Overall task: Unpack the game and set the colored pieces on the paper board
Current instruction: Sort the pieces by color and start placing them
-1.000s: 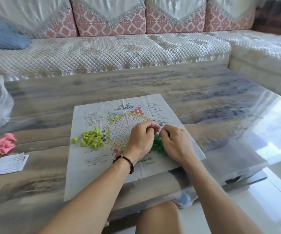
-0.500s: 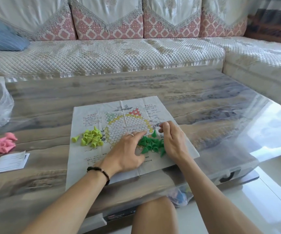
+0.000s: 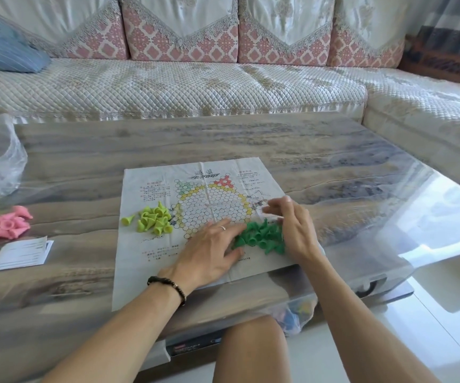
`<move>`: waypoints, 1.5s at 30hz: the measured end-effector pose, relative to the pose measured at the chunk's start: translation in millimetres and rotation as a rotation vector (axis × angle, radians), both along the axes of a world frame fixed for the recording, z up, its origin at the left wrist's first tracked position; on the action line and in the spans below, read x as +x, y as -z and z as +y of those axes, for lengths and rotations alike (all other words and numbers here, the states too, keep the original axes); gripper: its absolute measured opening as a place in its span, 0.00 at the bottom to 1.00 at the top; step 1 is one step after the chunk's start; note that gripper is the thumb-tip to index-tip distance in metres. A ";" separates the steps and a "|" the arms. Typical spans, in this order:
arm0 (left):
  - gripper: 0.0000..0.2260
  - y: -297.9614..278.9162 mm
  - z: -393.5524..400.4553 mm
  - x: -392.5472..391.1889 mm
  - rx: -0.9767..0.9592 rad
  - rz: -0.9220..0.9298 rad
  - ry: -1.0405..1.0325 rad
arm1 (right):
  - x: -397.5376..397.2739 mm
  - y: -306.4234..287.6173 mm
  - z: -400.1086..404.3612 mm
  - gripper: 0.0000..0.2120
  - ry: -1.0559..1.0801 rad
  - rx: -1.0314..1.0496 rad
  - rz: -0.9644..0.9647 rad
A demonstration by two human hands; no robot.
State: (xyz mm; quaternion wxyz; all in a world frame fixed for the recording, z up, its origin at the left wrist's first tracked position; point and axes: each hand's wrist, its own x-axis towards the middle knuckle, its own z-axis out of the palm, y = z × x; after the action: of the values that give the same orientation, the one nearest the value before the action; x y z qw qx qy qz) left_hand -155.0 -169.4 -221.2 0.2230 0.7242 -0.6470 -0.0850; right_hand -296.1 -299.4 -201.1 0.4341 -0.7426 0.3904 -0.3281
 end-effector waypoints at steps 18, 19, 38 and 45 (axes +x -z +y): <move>0.26 -5.5 33.1 5.2 0.070 -0.129 -0.019 | -33.3 10.7 27.6 0.16 0.135 -0.459 0.659; 0.26 -7.4 39.1 9.4 0.059 -0.133 -0.035 | -30.3 6.1 30.8 0.17 0.145 -0.482 0.633; 0.21 -13.1 229.1 167.1 -0.165 -0.169 -0.612 | 190.3 -7.6 188.5 0.25 -0.428 -0.740 0.439; 0.27 -1.0 256.9 229.2 -0.140 0.021 -0.763 | 292.5 -8.2 214.1 0.27 -0.680 -0.651 0.473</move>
State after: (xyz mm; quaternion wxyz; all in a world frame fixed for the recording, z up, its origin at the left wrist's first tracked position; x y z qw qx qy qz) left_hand 74.1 87.5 -220.2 0.2944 0.8949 -0.3329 0.0411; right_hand -3.6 -85.3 -192.9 0.1630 -0.9775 0.0927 -0.0962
